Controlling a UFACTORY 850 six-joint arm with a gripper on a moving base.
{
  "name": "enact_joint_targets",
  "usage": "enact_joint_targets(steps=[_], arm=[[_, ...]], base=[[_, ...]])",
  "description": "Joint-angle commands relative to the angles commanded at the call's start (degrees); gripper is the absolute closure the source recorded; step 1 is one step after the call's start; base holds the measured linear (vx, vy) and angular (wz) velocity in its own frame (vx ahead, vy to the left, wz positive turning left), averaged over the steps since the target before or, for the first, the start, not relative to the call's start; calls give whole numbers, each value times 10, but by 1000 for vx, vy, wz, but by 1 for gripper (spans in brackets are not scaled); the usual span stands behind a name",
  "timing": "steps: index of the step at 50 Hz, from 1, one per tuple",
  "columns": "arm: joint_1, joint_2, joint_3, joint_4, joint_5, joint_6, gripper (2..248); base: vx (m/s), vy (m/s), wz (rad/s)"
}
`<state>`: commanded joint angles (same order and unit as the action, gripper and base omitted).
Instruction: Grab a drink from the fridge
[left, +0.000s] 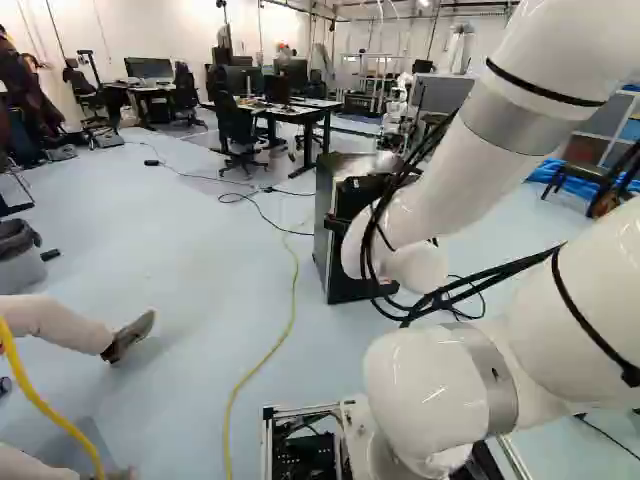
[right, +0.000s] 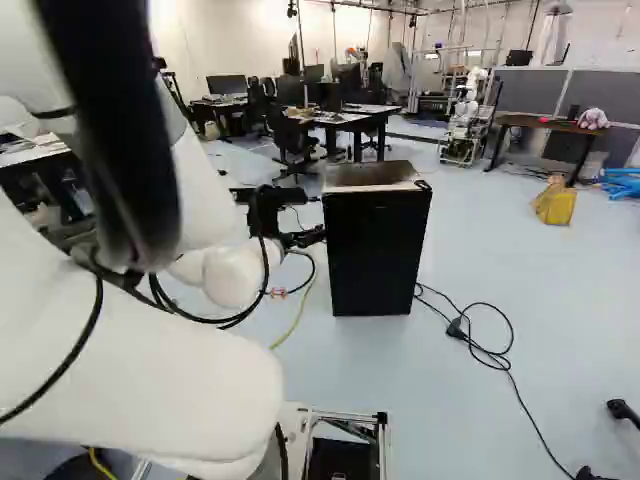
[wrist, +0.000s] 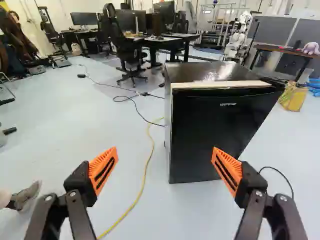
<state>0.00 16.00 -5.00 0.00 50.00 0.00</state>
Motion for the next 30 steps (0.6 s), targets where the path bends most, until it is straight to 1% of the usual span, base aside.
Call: enact_joint_targets(steps=[30], arm=[[0,0,0,0,0,0,3]], base=[[7,-2,2]])
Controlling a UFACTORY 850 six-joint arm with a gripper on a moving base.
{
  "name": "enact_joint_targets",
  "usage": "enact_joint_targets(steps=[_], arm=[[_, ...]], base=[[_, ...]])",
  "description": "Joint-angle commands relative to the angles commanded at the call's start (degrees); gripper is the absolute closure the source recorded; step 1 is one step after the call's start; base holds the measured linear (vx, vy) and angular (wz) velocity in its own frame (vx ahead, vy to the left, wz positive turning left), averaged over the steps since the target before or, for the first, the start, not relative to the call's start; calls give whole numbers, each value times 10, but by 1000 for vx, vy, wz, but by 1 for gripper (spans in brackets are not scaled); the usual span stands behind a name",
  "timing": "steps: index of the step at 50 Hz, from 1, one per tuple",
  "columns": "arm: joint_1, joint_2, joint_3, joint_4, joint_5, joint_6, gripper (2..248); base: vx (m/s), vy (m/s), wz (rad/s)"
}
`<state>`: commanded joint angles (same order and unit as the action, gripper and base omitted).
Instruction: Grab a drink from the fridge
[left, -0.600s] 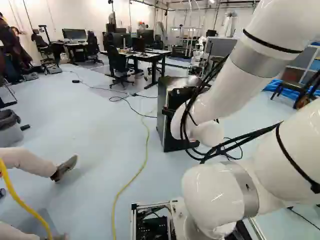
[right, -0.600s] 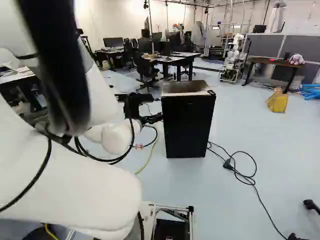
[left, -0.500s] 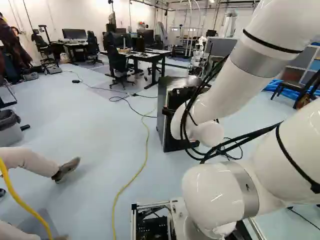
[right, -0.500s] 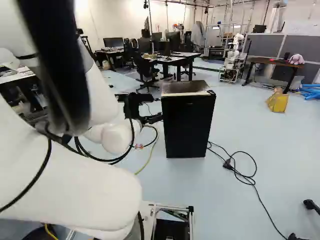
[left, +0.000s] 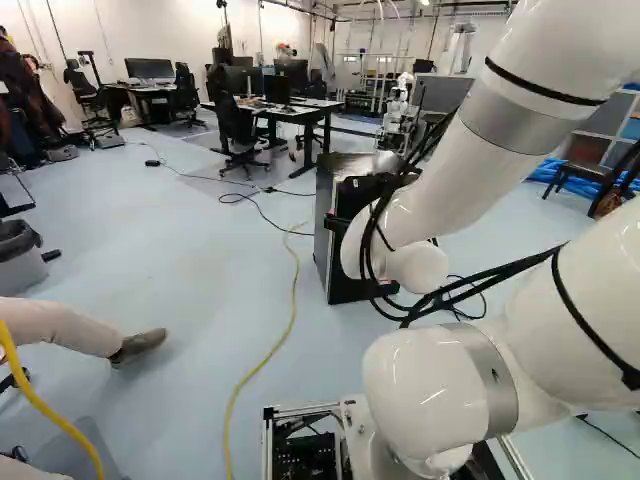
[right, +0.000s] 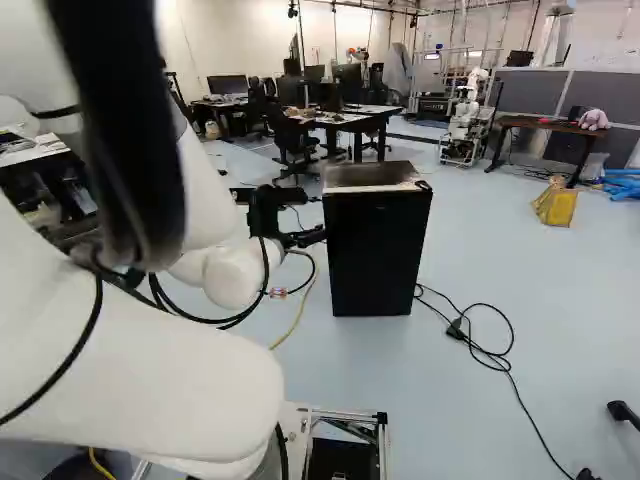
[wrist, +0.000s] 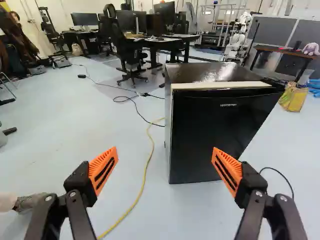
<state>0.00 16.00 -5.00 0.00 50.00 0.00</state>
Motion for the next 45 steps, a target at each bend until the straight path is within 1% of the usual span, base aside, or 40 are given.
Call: enact_joint_targets(steps=[45], arm=[[0,0,0,0,0,0,3]], base=[[45,-1,-3]])
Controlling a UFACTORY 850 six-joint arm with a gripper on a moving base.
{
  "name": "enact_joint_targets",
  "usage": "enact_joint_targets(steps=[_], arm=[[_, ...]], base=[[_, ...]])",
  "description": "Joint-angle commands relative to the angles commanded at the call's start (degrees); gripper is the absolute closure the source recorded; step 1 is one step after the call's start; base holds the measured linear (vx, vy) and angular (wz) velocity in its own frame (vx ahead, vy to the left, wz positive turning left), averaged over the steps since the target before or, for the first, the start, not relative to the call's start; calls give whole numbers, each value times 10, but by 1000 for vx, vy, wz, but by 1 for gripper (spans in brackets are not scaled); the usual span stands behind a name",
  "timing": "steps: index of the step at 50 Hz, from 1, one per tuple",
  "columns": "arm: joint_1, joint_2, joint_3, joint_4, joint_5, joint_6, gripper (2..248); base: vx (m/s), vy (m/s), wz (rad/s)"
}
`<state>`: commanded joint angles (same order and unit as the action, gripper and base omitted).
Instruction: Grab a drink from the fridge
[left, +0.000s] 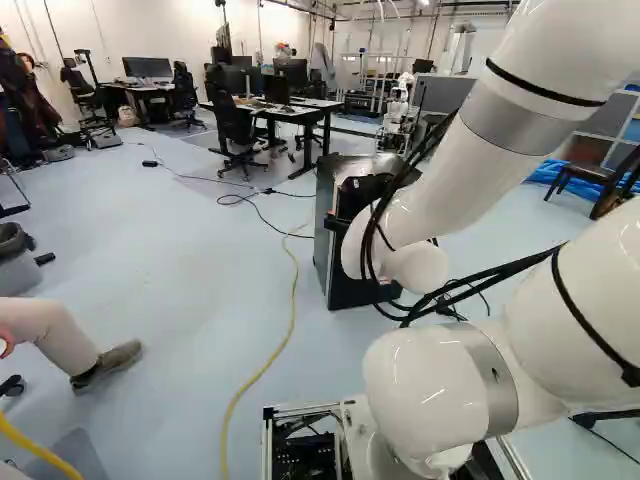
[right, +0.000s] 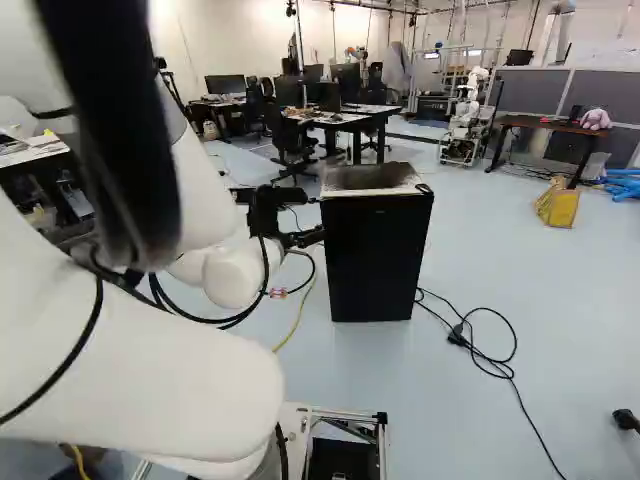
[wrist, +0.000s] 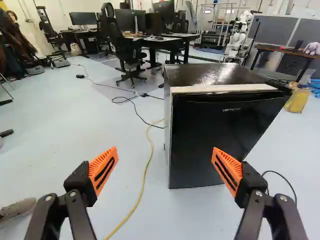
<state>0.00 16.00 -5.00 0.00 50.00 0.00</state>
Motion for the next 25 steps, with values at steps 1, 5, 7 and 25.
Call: enact_joint_targets(steps=[1,5,7,25], arm=[[0,0,0,0,0,0,3],[0,0,0,0,0,0,3],[0,0,0,0,0,0,3],[0,0,0,0,0,0,3]], base=[[63,-2,-3],[58,-2,-3],[64,1,-5],[65,-1,-4]])
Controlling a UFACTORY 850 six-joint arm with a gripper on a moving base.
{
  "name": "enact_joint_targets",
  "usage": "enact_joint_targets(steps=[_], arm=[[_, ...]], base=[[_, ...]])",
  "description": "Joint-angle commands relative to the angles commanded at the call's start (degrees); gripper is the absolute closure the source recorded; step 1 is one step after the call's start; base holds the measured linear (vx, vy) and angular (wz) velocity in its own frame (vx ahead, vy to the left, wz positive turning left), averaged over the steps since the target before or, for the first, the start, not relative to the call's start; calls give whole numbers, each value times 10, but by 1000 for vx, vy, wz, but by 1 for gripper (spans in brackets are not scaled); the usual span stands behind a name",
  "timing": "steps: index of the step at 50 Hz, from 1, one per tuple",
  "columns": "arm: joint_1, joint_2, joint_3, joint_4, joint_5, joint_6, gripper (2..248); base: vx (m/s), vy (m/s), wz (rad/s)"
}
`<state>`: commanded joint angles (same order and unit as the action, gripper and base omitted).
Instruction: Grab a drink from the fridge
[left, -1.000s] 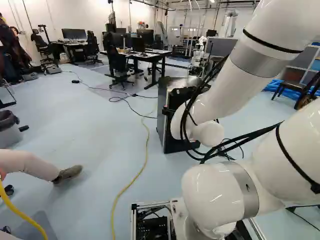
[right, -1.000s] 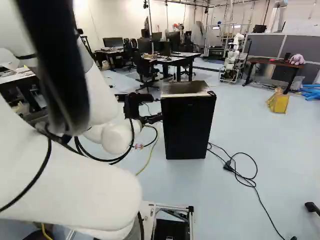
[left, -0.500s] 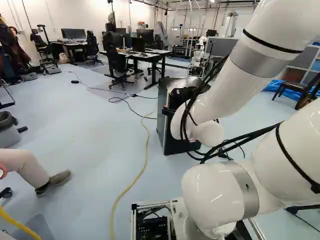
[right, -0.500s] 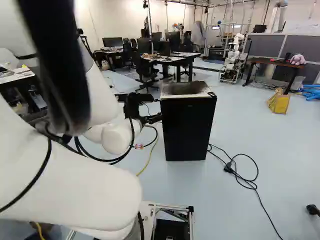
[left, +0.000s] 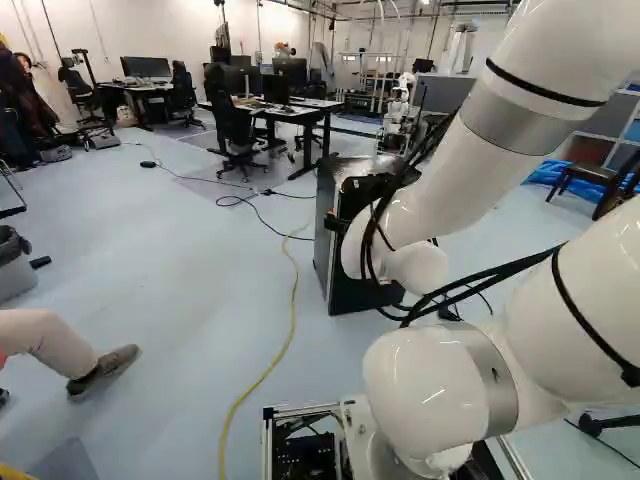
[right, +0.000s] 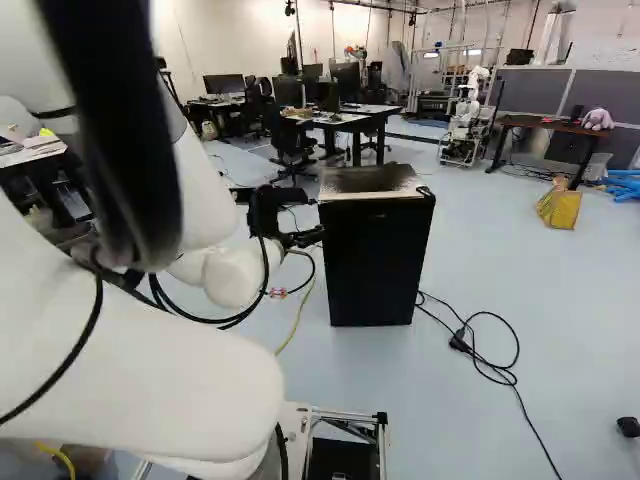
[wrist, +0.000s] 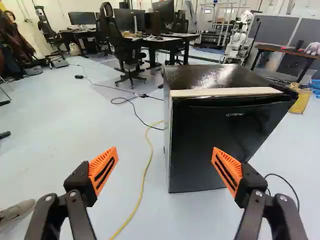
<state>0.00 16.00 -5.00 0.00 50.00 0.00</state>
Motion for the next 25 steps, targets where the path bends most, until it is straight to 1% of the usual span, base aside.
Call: enact_joint_targets(steps=[25], arm=[[0,0,0,0,0,0,3]], base=[[46,0,-3]])
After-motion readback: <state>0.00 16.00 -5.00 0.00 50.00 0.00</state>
